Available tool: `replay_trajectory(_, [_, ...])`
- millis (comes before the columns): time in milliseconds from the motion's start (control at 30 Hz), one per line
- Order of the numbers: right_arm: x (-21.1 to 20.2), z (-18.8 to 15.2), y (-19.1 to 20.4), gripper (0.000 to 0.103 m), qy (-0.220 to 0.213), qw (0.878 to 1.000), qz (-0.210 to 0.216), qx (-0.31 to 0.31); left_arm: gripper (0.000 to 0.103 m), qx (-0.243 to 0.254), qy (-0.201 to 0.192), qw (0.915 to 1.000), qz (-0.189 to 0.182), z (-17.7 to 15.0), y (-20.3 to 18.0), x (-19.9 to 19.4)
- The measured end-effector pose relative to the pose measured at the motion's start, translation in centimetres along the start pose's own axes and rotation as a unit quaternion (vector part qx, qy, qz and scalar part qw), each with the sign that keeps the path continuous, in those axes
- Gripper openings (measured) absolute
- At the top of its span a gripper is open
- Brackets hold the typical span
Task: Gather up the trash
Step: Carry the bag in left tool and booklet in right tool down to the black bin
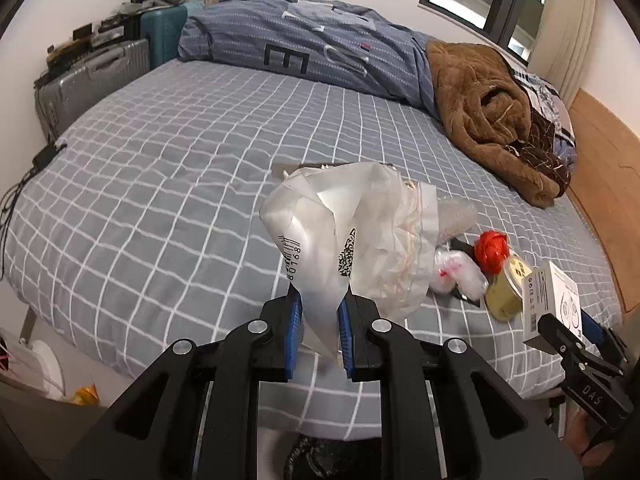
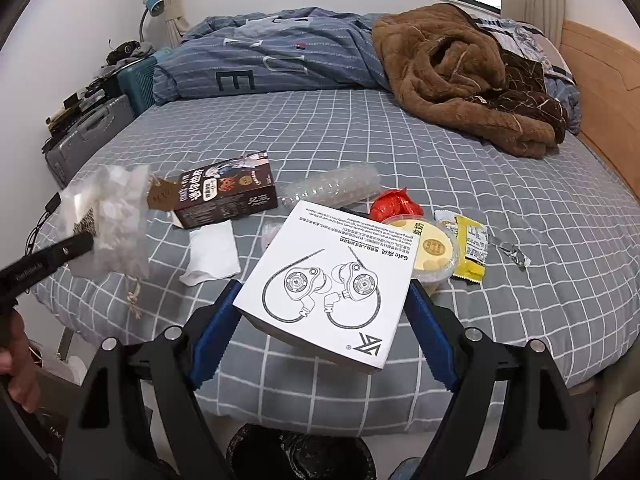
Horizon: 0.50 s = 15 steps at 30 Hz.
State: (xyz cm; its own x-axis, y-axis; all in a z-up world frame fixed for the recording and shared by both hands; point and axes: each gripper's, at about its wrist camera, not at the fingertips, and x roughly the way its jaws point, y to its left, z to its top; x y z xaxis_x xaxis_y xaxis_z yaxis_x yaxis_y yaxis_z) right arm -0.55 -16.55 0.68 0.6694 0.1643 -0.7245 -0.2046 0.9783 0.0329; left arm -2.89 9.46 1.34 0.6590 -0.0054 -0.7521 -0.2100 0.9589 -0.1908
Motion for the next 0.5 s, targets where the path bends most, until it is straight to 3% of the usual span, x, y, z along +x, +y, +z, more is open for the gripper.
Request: replay_trajectory(500, [-3.9,-1.6,0.5,0.078,-0.005,1.0,0.003,-0.007,0.016,0.015,0.007,0.9999,-0.002,-3.4,-1.1,-3.5])
